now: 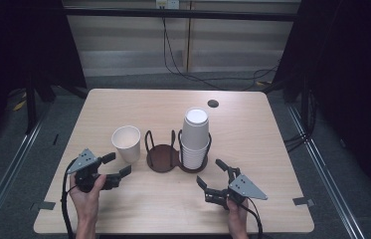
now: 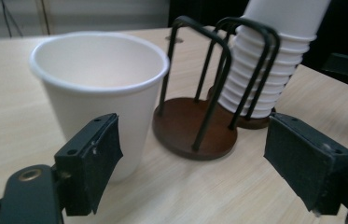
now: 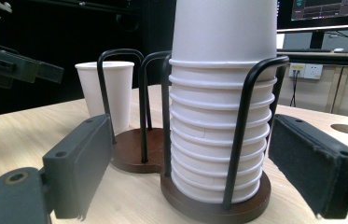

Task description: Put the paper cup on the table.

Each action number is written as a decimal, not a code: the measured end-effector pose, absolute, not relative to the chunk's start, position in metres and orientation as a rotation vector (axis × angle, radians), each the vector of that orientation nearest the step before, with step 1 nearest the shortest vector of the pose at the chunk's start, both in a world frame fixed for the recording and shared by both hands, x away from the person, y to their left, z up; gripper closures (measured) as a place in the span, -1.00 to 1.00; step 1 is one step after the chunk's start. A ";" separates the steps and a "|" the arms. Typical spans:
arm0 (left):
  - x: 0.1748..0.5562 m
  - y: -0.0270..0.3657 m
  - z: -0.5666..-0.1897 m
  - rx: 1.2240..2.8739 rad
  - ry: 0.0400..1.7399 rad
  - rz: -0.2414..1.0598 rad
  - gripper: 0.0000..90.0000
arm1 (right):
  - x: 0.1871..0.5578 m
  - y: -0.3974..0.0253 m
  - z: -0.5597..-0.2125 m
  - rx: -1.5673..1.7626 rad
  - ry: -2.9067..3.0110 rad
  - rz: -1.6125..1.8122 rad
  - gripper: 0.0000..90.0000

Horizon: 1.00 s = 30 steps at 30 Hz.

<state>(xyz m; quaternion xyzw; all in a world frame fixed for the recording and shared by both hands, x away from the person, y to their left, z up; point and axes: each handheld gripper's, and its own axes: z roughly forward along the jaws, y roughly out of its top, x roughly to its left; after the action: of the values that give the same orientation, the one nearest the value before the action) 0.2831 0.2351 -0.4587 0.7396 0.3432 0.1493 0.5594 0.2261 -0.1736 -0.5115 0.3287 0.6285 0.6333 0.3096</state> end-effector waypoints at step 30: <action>0.241 0.168 -0.501 1.628 0.598 0.411 -0.65 | 0.226 -0.174 -0.511 0.874 1.657 1.666 -0.69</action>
<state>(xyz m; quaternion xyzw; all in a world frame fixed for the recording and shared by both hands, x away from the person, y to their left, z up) 0.2407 0.1684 -0.5009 0.7105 0.2609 0.1794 0.6284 0.2257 -0.1737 -0.5114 0.3313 0.6278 0.6314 0.3121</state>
